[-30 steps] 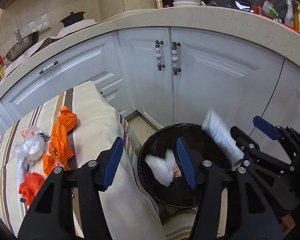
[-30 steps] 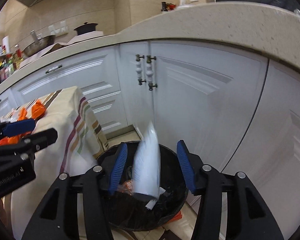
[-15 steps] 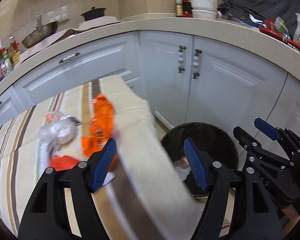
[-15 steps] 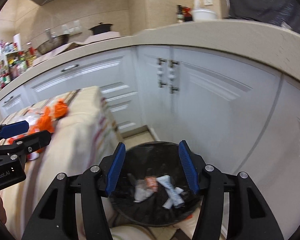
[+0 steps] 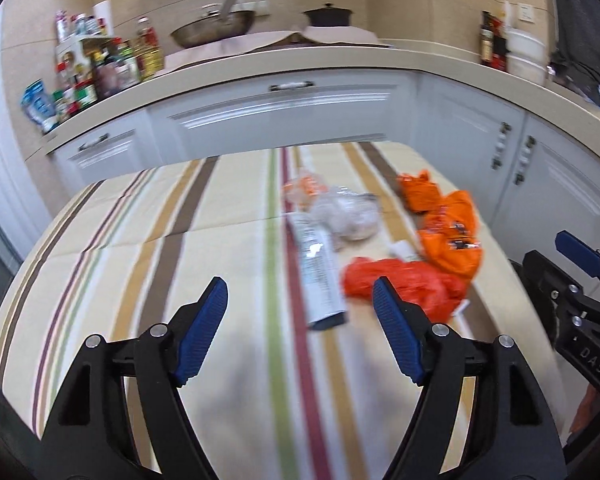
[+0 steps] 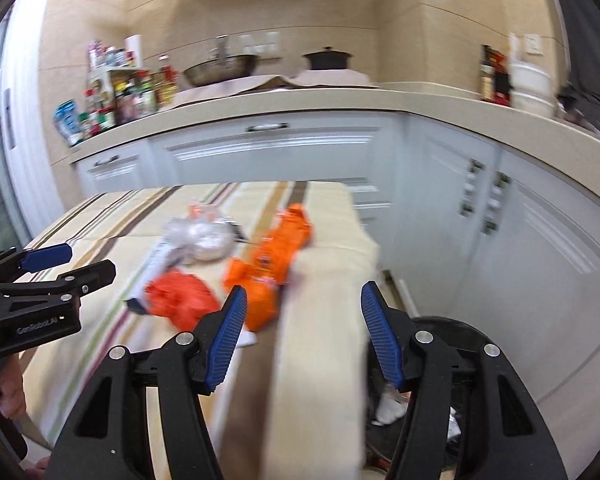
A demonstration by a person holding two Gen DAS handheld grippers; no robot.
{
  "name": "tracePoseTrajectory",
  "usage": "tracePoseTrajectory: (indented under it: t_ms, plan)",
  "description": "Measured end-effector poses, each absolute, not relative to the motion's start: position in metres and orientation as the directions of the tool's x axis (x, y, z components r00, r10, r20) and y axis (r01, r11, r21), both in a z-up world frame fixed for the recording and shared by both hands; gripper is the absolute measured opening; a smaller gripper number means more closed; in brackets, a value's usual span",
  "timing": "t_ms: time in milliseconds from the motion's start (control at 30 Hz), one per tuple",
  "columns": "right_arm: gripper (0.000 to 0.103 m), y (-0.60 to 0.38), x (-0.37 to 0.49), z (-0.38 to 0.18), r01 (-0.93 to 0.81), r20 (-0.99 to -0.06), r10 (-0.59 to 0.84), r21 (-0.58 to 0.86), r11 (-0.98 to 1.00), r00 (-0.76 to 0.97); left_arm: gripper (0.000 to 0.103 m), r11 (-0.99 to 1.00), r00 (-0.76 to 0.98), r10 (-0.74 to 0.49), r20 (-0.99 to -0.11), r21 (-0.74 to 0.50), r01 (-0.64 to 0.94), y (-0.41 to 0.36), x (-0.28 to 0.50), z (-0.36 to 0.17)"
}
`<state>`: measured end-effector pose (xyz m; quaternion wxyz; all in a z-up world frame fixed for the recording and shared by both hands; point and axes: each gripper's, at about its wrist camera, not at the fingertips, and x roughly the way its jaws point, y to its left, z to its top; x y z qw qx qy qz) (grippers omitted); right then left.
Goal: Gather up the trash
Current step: 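Grasp the red-orange plastic bag with right tool while left tool returns over table, then grasp the black-capped white tube with left tool while right tool holds red bag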
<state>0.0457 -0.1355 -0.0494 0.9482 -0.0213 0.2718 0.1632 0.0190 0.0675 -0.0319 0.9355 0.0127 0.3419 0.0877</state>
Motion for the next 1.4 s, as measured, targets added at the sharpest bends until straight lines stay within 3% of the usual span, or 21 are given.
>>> tracePoseTrajectory:
  t_ms: [300,700,767,867,1133,1400]
  plan:
    - [0.063,-0.084,0.052,-0.055,-0.426,-0.557,0.369,0.029,0.904,0.744,0.073,0.964,0.72,0.24,-0.651,0.074,-0.254,0.117,0.007,-0.039]
    - [0.065,-0.05,0.069,-0.073,-0.483,-0.676,0.358,0.003,0.876,0.644,0.073,0.955,0.701,0.242,-0.671,0.039,-0.293,0.142,0.006,-0.051]
    - [0.053,-0.046,0.068,-0.076,-0.495,-0.688,0.355,-0.007,0.869,0.633,0.073,0.957,0.703,0.234,-0.672,0.033,-0.287,0.141,0.006,-0.052]
    - [0.044,-0.044,0.066,-0.076,-0.505,-0.69,0.36,-0.009,0.863,0.628,0.073,0.961,0.706,0.22,-0.673,0.027,-0.274,0.137,0.009,-0.053]
    - [0.037,-0.058,0.05,-0.058,-0.497,-0.619,0.399,0.016,0.868,0.677,0.073,0.974,0.718,0.182,-0.672,0.02,-0.227,0.114,0.015,-0.052]
    - [0.036,-0.095,0.046,-0.039,-0.421,-0.557,0.367,0.034,0.906,0.745,0.073,0.984,0.726,0.152,-0.671,0.033,-0.175,0.086,0.034,-0.055]
